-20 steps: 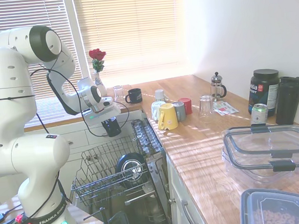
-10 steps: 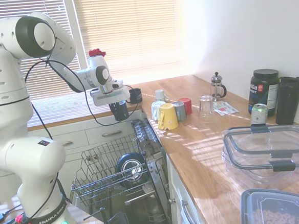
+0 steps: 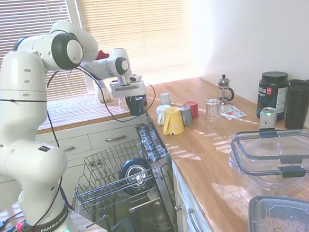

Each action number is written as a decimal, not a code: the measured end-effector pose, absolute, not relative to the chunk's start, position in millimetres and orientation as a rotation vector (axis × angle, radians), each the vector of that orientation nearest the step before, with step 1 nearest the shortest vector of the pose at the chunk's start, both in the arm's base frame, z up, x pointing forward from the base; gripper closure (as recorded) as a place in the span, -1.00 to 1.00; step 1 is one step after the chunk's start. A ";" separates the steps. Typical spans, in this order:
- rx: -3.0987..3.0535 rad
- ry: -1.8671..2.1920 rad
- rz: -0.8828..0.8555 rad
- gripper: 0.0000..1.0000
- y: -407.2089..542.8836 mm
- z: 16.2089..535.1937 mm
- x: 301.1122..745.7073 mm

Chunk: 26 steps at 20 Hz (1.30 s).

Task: Unload the mug from the dish rack

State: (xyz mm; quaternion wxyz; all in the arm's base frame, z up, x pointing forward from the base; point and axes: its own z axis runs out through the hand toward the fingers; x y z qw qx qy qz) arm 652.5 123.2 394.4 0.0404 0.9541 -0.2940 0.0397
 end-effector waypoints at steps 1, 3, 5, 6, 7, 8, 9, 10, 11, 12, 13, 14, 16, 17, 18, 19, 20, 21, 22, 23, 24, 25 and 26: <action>2.920 -0.928 0.110 1.00 120.3 392.7 658.6; 2.914 -0.981 0.087 1.00 115.7 389.0 668.0; 2.904 -1.026 0.078 1.00 108.2 383.7 676.3; 2.898 -1.048 0.070 1.00 102.8 381.2 679.4; 2.890 -1.069 0.064 1.00 96.5 379.4 681.9; 2.885 -1.091 0.058 1.00 89.2 378.6 684.3; 2.880 -1.114 0.054 1.00 81.7 378.8 686.4; 2.874 -1.133 0.053 1.00 74.0 379.2 688.5; 2.870 -1.149 0.055 1.00 67.4 379.4 690.7; 2.866 -1.160 0.055 1.00 61.9 379.5 693.2; 2.863 -1.166 0.051 1.00 58.5 379.1 695.7; 2.861 -1.169 0.046 1.00 56.8 378.7 699.1; 2.859 -1.168 0.040 1.00 58.1 377.1 708.3; 2.857 -1.166 0.033 1.00 59.7 376.6 713.6; 2.855 -1.164 0.029 1.00 61.0 376.0 719.3; 2.853 -1.164 0.026 1.00 61.9 376.6 724.9; 2.848 -1.166 0.017 -1.00 62.1 376.2 729.7; 2.837 -1.171 0.001 -1.00 61.8 375.4 734.0; 2.826 -1.176 -0.016 -1.00 60.7 373.5 737.8; 2.818 -1.180 -0.025 -1.00 59.3 371.7 741.7; 2.808 -1.186 -0.031 -1.00 57.0 369.9 745.1; 2.800 -1.192 -0.037 -1.00 54.6 368.7 748.0; 2.795 -1.197 -0.038 -1.00 52.3 368.9 750.6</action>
